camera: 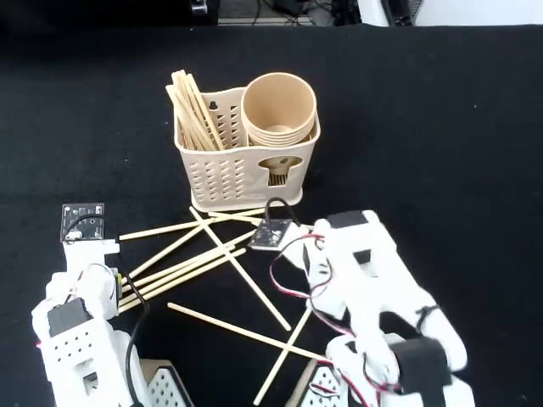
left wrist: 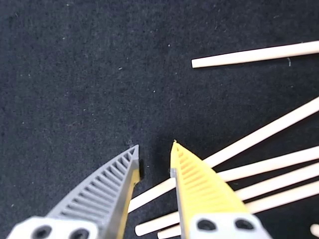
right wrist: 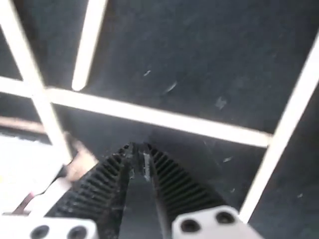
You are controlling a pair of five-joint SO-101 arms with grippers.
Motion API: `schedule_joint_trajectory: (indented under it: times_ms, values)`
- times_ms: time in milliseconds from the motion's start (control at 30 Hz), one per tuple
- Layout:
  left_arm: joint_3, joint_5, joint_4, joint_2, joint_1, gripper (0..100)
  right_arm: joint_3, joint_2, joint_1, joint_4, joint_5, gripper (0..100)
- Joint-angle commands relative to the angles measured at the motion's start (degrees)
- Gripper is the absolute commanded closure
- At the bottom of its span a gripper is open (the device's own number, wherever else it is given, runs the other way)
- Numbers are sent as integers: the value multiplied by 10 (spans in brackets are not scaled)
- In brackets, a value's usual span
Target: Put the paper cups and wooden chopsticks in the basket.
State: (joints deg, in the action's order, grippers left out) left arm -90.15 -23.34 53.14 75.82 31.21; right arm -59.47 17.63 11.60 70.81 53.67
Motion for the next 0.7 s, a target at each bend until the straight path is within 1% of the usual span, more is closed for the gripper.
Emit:
schedule_joint_trajectory:
  times_ms: [0,100,367,533,667]
  values:
    - [1,6,-12,4,-6,884,16,-32,-7,-64,-39,986]
    - [1,6,-12,4,-6,884,36,-46,16,-73,-90,986]
    - [1,6,-12,5,-6,884,54,-47,130,-70,-177,986]
    - [1,6,-12,5,-6,884,89,-47,163,-67,-227,986]
    - [1,6,-12,5,-6,884,97,-47,183,-68,-236,985]
